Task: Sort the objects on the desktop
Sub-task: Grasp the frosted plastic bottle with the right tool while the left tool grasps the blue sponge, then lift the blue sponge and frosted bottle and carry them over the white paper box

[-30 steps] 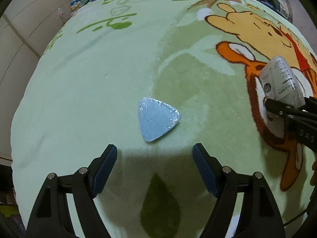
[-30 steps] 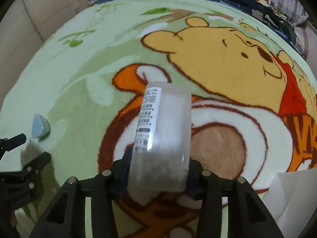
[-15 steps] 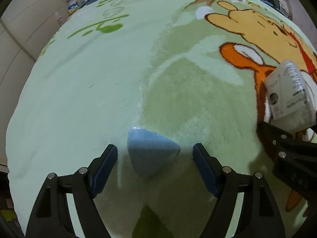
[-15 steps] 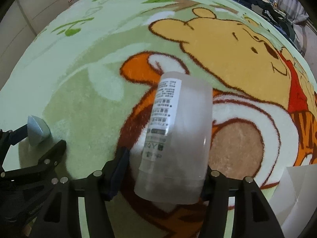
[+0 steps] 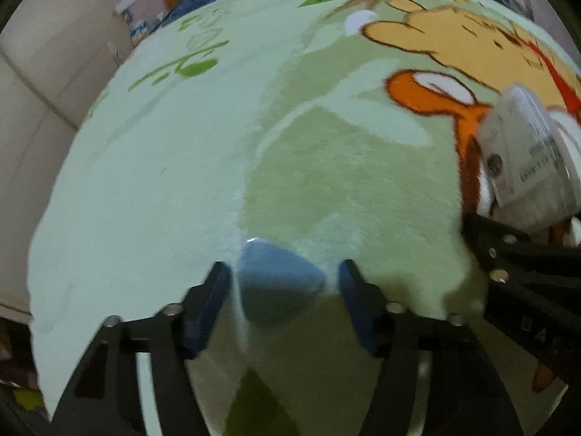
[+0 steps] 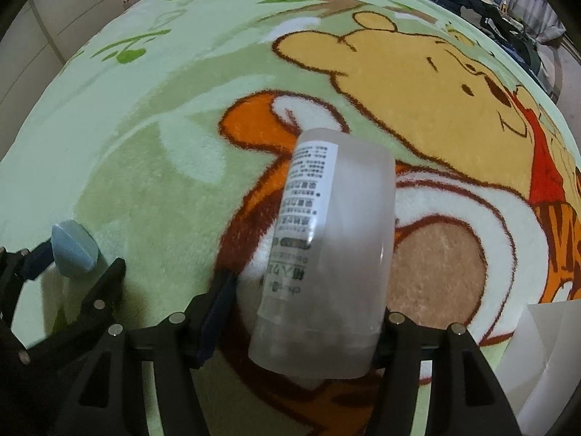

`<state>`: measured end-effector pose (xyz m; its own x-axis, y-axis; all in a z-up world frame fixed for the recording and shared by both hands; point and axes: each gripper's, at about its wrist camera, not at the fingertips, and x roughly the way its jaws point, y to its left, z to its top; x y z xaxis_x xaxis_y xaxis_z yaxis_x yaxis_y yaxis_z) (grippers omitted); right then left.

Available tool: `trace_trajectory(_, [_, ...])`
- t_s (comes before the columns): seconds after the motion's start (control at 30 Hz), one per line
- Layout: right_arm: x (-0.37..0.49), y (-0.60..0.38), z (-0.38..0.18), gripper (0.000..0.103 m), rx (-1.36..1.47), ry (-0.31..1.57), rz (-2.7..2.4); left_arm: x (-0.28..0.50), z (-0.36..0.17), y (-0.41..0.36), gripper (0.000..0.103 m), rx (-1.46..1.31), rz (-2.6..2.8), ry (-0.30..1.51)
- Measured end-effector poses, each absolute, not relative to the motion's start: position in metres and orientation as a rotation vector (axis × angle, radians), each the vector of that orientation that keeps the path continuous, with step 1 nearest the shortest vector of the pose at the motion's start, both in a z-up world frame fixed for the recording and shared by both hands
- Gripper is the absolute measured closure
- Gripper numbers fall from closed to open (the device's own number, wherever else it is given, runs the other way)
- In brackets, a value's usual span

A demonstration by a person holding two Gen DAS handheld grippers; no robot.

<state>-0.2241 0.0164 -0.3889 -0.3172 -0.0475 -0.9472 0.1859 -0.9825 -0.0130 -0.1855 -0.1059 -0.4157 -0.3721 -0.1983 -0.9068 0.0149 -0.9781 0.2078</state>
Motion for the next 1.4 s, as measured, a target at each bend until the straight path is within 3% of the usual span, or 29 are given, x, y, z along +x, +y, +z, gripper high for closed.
trace_trajectory(0.07, [-0.223, 0.017, -0.388, 0.041, 1.738, 0.173, -2.439, -0.188, -0.417, -0.121, 0.028, 1.713, -2.501, -0.113])
trace_trajectory(0.13, [-0.222, 0.017, -0.387, 0.041, 1.738, 0.173, -2.442, -0.19, -0.417, -0.125, 0.03, 1.725, -2.512, -0.098])
trace_trajectory(0.2, [-0.222, 0.017, -0.385, 0.041, 1.74, 0.178, -2.442, -0.189, -0.416, -0.118, 0.046, 1.719, -2.53, -0.151])
trace_trajectory(0.23, [-0.221, 0.016, -0.383, 0.041, 1.735, 0.185, -2.444, -0.188, -0.415, -0.114, 0.06, 1.716, -2.543, -0.175])
trace_trajectory(0.27, [-0.22, 0.017, -0.382, 0.044, 1.729, 0.184, -2.447, -0.189, -0.414, -0.112, 0.062, 1.718, -2.548, -0.189])
trace_trajectory(0.33, [-0.217, 0.02, -0.378, 0.056, 1.715, 0.169, -2.452, -0.189, -0.413, -0.11, 0.062, 1.709, -2.546, -0.194])
trace_trajectory(0.9, [-0.173, 0.035, -0.339, 0.061, 1.643, 0.143, -2.489, -0.157, -0.366, -0.113, 0.062, 1.717, -2.489, -0.131])
trace_trajectory(1.4, [-0.117, 0.062, -0.23, 0.061, 1.486, 0.031, -2.539, -0.12, -0.234, -0.103, 0.062, 1.579, -2.552, -0.123])
